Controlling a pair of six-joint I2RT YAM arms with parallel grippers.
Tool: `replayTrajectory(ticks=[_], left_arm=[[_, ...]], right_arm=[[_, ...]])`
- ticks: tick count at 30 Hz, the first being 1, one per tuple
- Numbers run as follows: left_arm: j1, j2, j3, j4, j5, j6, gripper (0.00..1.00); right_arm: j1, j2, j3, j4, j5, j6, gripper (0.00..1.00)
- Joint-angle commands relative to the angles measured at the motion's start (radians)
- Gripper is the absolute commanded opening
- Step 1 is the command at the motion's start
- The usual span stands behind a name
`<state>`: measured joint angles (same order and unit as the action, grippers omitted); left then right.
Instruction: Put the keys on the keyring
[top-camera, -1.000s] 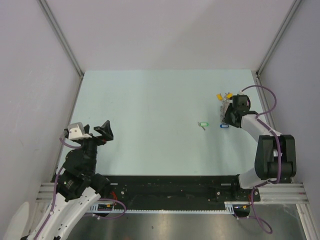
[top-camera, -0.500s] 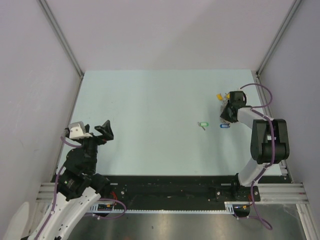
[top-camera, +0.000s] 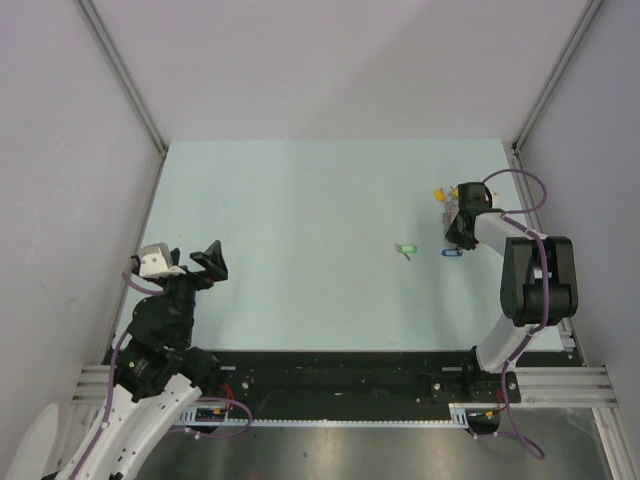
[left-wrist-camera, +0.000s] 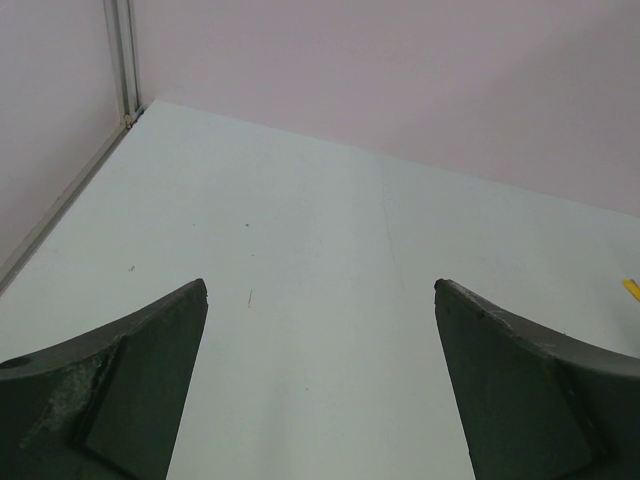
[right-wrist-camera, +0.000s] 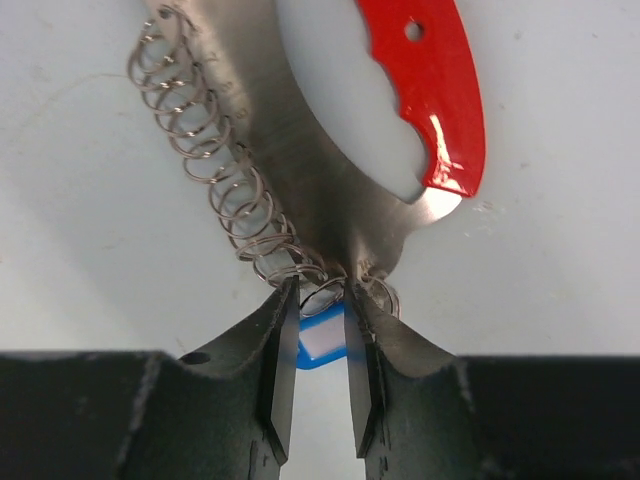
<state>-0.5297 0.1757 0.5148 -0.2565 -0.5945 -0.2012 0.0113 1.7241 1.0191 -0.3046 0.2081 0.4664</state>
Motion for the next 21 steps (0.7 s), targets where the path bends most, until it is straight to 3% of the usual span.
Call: replayTrajectory(ticks=[1, 10, 16, 21], left_arm=[[0.007, -0.012, 0.019, 0.022, 0.021, 0.013, 1.00], [0.007, -0.025, 0.016, 0.022, 0.025, 0.013, 1.00], [0.007, -0.025, 0.016, 0.022, 0.027, 0.013, 1.00], [0.007, -0.022, 0.016, 0.023, 0.028, 0.014, 1.00]], right_arm=[[0.001, -0.035, 0.018, -0.090, 0.086, -0.029, 0.28], [-0.002, -0.028, 0.016, -0.076, 0.068, -0.068, 0.21], [0.003, -0.049, 0.016, -0.076, 0.076, -0.083, 0.00], [0.006, -0.165, 0.018, -0.079, 0.102, -0.117, 0.00]])
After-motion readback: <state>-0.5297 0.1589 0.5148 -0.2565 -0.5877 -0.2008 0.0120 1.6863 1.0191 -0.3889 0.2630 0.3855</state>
